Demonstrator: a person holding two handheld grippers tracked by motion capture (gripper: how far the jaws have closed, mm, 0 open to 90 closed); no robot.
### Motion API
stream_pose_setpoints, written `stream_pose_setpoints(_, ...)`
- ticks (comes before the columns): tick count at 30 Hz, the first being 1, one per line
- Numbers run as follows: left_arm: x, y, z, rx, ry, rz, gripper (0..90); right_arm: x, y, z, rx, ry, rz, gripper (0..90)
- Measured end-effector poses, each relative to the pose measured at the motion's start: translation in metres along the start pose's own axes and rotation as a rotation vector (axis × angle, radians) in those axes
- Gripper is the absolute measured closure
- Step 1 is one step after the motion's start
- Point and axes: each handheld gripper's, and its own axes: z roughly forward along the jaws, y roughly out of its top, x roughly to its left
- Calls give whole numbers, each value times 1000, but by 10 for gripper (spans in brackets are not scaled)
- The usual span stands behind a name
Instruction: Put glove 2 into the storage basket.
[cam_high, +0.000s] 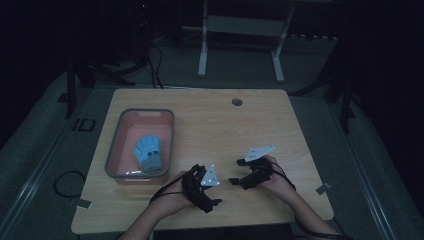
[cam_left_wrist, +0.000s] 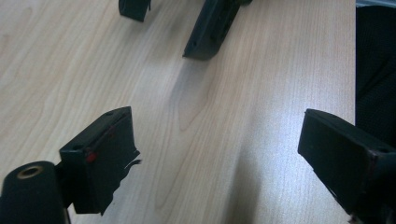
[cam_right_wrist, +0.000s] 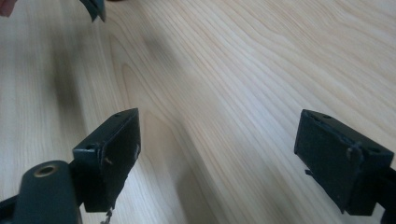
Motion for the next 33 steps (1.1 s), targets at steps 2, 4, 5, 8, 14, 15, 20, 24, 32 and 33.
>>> stream_pose_setpoints(2,0,0,2,-1,-1,2,118,-1,-5,-3,1,-12,-5,146)
stream_pose_setpoints(4,-1,1,5,-4,-6,4,117,-1,-9,-5,-4,-5,-3,145)
stream_pose_setpoints(5,-2,1,6,-7,-9,3,117,0,-11,-5,-2,-8,-5,145)
stream_pose_setpoints(8,-4,1,10,-8,-14,8,117,1,-16,-6,2,-10,-6,143)
stream_pose_setpoints(14,-6,-2,15,-8,-15,15,117,-1,-29,-12,-16,-15,2,143)
stream_pose_setpoints(15,-6,-2,15,-10,-19,12,117,-1,-31,-13,-15,-17,4,143)
stream_pose_setpoints(20,-8,-5,19,-10,-29,12,117,-2,-41,-19,-23,-19,21,143)
stream_pose_setpoints(24,-10,-7,23,-15,-33,15,117,-3,-44,-22,-34,-20,33,145)
stream_pose_setpoints(32,-10,-10,25,-40,-25,3,117,-2,-50,-26,-37,-51,25,144)
stream_pose_setpoints(33,-10,-11,25,-41,-21,6,117,-2,-51,-27,-37,-53,26,144)
